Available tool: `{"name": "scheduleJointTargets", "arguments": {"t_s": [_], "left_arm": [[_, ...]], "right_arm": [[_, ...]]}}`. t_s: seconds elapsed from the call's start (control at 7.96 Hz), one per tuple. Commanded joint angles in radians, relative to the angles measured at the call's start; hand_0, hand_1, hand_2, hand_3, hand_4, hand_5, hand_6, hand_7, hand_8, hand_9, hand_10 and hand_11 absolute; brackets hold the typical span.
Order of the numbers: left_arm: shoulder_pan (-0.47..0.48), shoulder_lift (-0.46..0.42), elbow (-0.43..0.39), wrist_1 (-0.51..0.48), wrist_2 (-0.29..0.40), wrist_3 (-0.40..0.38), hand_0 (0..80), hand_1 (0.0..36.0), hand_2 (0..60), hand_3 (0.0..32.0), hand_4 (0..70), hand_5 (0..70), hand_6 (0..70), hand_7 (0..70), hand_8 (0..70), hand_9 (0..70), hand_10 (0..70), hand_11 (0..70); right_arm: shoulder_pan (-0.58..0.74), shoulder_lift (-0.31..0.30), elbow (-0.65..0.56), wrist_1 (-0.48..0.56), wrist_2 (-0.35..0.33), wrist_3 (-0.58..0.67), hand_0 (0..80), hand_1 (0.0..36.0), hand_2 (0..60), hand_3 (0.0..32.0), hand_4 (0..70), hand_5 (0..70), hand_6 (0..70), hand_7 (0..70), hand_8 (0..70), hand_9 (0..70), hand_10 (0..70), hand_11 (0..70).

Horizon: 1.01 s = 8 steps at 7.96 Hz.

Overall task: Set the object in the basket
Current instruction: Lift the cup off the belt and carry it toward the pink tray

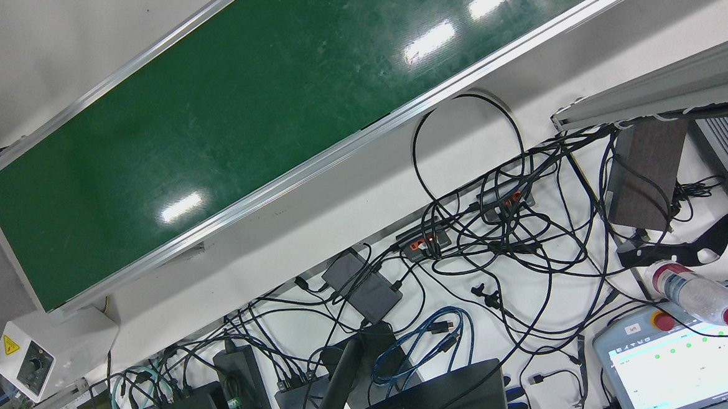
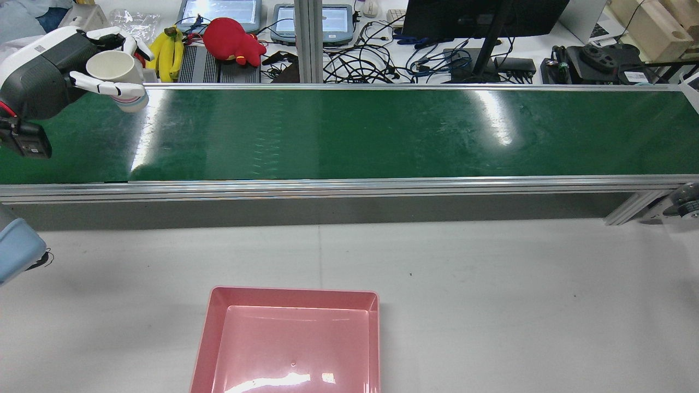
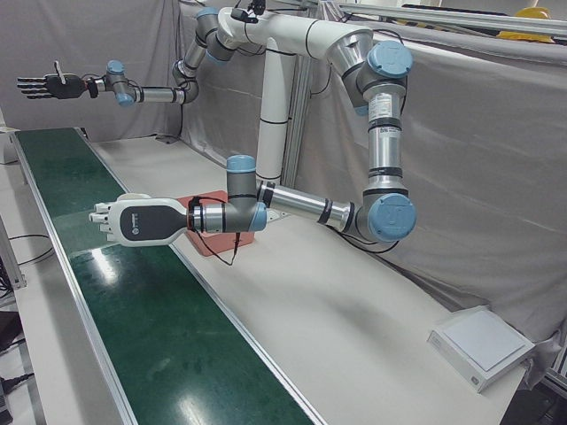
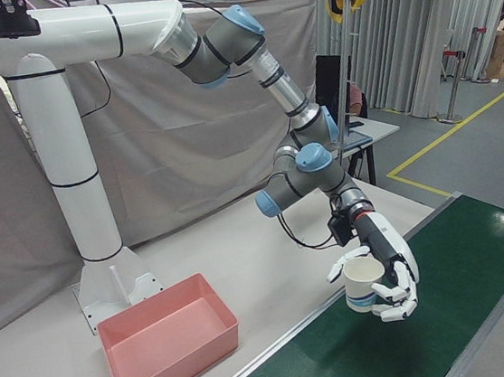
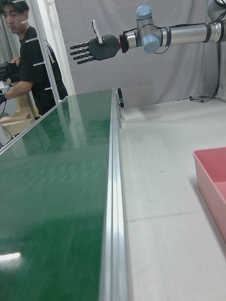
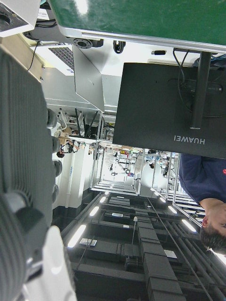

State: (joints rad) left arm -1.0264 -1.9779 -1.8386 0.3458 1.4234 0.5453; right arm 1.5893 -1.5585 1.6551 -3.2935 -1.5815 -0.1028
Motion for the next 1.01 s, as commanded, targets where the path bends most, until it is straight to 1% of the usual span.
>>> {"name": "scheduleJointTargets", "arguments": {"t_s": [0.0, 0.13, 0.25, 0.38, 0.63, 0.75, 0.88], "left_arm": [[0.124, 0.004, -0.225, 0.172, 0.000, 0.077, 53.6, 16.0, 14.9, 0.0, 22.4, 70.0, 21.2, 43.7, 35.4, 50.4, 34.2, 49.6], [0.181, 0.002, -0.299, 0.238, -0.001, 0.128, 53.1, 15.5, 15.0, 0.0, 23.3, 70.0, 22.1, 44.3, 36.3, 51.3, 35.2, 50.8], [0.239, -0.001, -0.354, 0.296, -0.003, 0.155, 53.7, 16.0, 14.9, 0.0, 23.4, 70.0, 22.2, 44.4, 36.4, 51.5, 35.4, 51.1], [0.305, -0.004, -0.373, 0.330, -0.003, 0.177, 54.4, 16.8, 15.7, 0.0, 22.7, 70.0, 21.8, 43.9, 36.4, 51.4, 35.3, 51.1], [0.443, -0.012, -0.399, 0.364, -0.017, 0.235, 55.8, 17.8, 14.8, 0.0, 22.4, 70.0, 21.4, 43.1, 35.8, 50.6, 34.9, 50.7], [0.509, -0.045, -0.401, 0.399, -0.052, 0.278, 56.3, 17.9, 14.3, 0.0, 22.9, 70.0, 21.4, 43.2, 36.1, 51.0, 34.9, 50.7], [0.576, -0.071, -0.403, 0.424, -0.093, 0.301, 55.4, 17.3, 13.3, 0.0, 21.4, 70.0, 20.6, 42.1, 35.6, 50.3, 35.0, 50.8]], "right_arm": [[0.000, 0.000, 0.000, 0.000, 0.000, 0.000, 0.0, 0.0, 0.0, 0.0, 0.0, 0.0, 0.0, 0.0, 0.0, 0.0, 0.0, 0.0], [0.000, 0.000, 0.000, 0.000, 0.000, 0.000, 0.0, 0.0, 0.0, 0.0, 0.0, 0.0, 0.0, 0.0, 0.0, 0.0, 0.0, 0.0], [0.000, 0.000, 0.000, 0.000, 0.000, 0.000, 0.0, 0.0, 0.0, 0.0, 0.0, 0.0, 0.0, 0.0, 0.0, 0.0, 0.0, 0.0], [0.001, 0.000, 0.000, 0.000, 0.000, 0.000, 0.0, 0.0, 0.0, 0.0, 0.0, 0.0, 0.0, 0.0, 0.0, 0.0, 0.0, 0.0], [0.001, 0.000, 0.000, 0.000, 0.000, 0.000, 0.0, 0.0, 0.0, 0.0, 0.0, 0.0, 0.0, 0.0, 0.0, 0.0, 0.0, 0.0], [0.001, 0.000, 0.000, 0.000, 0.000, 0.000, 0.0, 0.0, 0.0, 0.0, 0.0, 0.0, 0.0, 0.0, 0.0, 0.0, 0.0, 0.0], [0.000, 0.000, 0.000, 0.000, 0.000, 0.000, 0.0, 0.0, 0.0, 0.0, 0.0, 0.0, 0.0, 0.0, 0.0, 0.0, 0.0, 0.0]]}}
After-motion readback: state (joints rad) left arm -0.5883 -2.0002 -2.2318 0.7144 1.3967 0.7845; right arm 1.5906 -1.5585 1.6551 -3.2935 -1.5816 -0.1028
